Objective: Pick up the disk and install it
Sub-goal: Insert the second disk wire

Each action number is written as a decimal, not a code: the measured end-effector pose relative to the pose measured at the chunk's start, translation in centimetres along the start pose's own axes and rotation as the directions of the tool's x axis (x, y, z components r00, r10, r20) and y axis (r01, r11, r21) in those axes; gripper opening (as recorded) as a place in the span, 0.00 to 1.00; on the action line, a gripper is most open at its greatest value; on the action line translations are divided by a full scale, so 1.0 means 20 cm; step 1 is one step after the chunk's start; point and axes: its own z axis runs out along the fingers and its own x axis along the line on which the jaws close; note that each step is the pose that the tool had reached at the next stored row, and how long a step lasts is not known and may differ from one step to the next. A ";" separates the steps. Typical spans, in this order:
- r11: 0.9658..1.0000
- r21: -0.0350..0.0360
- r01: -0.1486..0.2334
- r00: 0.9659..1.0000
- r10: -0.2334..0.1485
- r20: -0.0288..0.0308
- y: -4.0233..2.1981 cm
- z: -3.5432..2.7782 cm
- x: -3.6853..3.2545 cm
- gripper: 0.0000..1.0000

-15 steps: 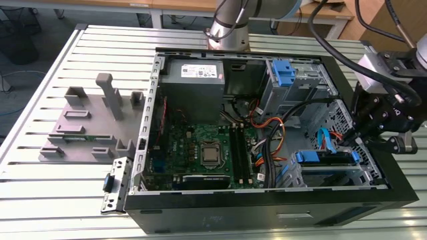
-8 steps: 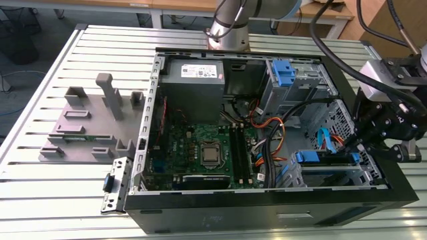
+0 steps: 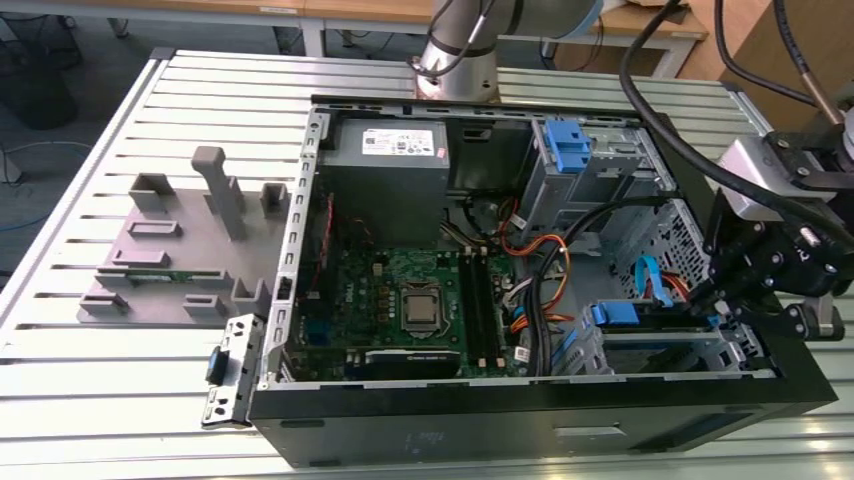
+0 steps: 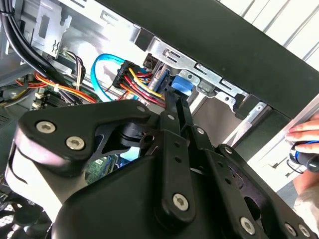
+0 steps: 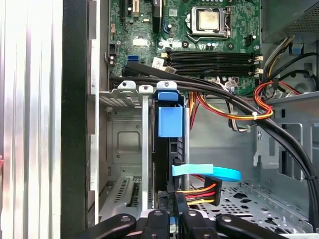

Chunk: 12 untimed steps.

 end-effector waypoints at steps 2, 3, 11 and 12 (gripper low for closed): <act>1.000 0.000 0.000 1.000 0.000 0.000 0.000 0.000 0.000 0.17; 1.000 0.000 0.000 1.000 0.000 0.000 0.000 0.001 0.000 0.17; 1.000 0.000 0.000 1.000 0.000 0.000 0.000 0.002 0.000 0.30; 1.000 0.000 0.000 1.000 0.000 0.000 0.000 0.004 0.000 0.30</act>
